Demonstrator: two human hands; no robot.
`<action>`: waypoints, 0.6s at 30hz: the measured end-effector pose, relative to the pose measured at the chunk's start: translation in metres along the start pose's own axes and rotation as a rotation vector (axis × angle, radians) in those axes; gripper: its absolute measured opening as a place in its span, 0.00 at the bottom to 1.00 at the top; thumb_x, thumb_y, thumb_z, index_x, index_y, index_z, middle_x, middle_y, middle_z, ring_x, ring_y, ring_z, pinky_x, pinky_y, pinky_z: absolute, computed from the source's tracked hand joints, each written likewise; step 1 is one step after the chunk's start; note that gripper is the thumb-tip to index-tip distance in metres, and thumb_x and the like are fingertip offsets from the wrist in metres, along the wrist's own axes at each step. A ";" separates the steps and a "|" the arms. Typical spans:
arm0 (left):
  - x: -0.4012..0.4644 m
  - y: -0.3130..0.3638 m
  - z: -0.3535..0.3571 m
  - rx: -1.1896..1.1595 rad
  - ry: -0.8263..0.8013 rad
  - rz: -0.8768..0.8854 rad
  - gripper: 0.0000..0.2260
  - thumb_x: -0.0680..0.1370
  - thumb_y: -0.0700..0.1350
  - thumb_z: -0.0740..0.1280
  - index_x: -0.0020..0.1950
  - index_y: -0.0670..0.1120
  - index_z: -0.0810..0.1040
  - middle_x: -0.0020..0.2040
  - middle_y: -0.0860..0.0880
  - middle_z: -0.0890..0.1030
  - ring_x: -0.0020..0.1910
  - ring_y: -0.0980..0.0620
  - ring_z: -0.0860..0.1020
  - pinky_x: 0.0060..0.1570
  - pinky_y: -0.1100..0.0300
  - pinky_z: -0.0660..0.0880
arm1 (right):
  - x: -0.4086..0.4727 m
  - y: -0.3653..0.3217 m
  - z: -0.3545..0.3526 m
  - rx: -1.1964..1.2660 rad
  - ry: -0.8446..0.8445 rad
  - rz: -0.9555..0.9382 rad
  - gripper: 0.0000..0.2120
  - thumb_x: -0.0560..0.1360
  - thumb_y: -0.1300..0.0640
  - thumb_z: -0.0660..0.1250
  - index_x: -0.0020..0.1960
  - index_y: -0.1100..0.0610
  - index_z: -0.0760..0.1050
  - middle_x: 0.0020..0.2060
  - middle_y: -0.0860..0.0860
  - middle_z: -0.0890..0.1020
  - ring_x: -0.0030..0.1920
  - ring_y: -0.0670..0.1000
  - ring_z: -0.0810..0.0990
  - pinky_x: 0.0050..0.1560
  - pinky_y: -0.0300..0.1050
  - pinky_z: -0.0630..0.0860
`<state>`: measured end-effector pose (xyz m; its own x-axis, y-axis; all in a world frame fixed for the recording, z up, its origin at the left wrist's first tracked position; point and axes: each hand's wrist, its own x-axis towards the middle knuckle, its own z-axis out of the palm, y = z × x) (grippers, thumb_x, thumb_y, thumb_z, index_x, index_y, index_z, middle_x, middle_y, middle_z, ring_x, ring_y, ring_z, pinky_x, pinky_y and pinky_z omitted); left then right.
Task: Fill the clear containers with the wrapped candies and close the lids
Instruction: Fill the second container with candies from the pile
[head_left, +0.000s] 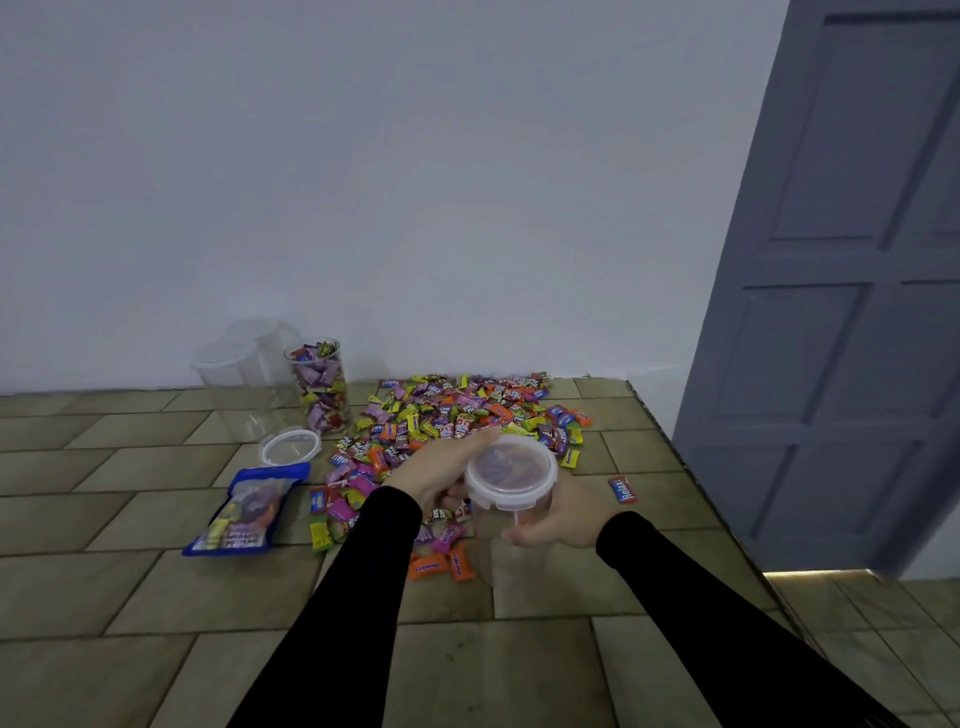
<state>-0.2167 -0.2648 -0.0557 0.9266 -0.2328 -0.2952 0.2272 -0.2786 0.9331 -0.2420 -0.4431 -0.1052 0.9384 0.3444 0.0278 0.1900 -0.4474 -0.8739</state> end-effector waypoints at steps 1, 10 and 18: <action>-0.001 0.000 0.001 -0.030 0.029 0.035 0.18 0.75 0.59 0.68 0.40 0.44 0.80 0.23 0.50 0.70 0.19 0.54 0.63 0.20 0.66 0.58 | 0.001 0.000 0.000 0.007 -0.004 0.002 0.28 0.65 0.62 0.78 0.61 0.50 0.72 0.52 0.40 0.80 0.51 0.32 0.77 0.53 0.26 0.70; 0.002 0.021 0.006 0.595 0.359 0.329 0.19 0.78 0.63 0.60 0.42 0.47 0.71 0.38 0.52 0.74 0.36 0.54 0.71 0.39 0.57 0.67 | 0.005 -0.001 -0.005 -0.024 -0.073 0.071 0.31 0.66 0.61 0.78 0.65 0.50 0.69 0.55 0.40 0.78 0.53 0.30 0.74 0.57 0.26 0.70; 0.034 0.052 0.044 1.252 -0.112 0.638 0.22 0.83 0.56 0.53 0.34 0.45 0.65 0.29 0.48 0.65 0.28 0.50 0.64 0.35 0.53 0.65 | 0.002 -0.006 -0.009 -0.039 -0.107 0.138 0.35 0.67 0.58 0.78 0.69 0.54 0.65 0.55 0.42 0.76 0.51 0.36 0.75 0.45 0.21 0.69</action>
<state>-0.1866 -0.3277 -0.0262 0.7259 -0.6870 0.0339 -0.6847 -0.7171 0.1303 -0.2388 -0.4471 -0.0957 0.9207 0.3622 -0.1451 0.0741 -0.5274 -0.8464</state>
